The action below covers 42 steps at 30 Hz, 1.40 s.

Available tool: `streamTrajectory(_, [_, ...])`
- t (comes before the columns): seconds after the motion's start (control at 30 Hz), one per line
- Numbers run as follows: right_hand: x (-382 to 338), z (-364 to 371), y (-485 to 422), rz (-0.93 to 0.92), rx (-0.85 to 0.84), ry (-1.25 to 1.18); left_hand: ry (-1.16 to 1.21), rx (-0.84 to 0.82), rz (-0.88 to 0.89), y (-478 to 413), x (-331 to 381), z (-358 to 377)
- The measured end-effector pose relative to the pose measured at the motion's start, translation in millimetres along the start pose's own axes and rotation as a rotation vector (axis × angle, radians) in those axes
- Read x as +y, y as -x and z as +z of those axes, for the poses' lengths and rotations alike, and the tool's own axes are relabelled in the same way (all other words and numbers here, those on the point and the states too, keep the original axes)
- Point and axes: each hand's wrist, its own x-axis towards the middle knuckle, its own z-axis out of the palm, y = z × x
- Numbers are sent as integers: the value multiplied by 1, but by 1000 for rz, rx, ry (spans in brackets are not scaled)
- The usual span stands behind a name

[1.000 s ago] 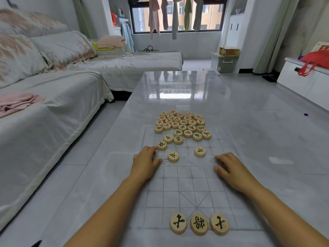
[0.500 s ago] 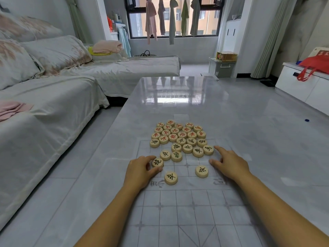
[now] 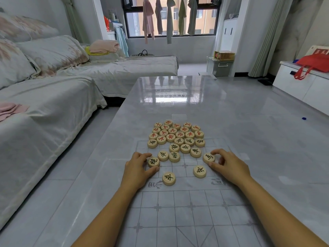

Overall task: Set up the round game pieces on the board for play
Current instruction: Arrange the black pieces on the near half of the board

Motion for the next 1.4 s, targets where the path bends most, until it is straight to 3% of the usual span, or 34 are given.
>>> streamTrajectory(0.4, [-5, 5, 17, -21, 9, -60, 1, -1, 10, 1, 0, -1])
streamTrajectory(0.73, [13, -11, 93, -311, -176, -6, -6, -14, -18, 2, -2, 1])
streamTrajectory(1.1, [0, -6, 118, -276, -76, -33, 70, -9, -66, -7, 5, -3])
streamTrajectory(1.27, [-1, -5, 117, -225, -42, -54, -79, 5, -65, -23, 22, 7])
streamTrajectory(1.4, [-1, -5, 116, -208, -49, -65, -177, -94, -14, -30, 30, 21])
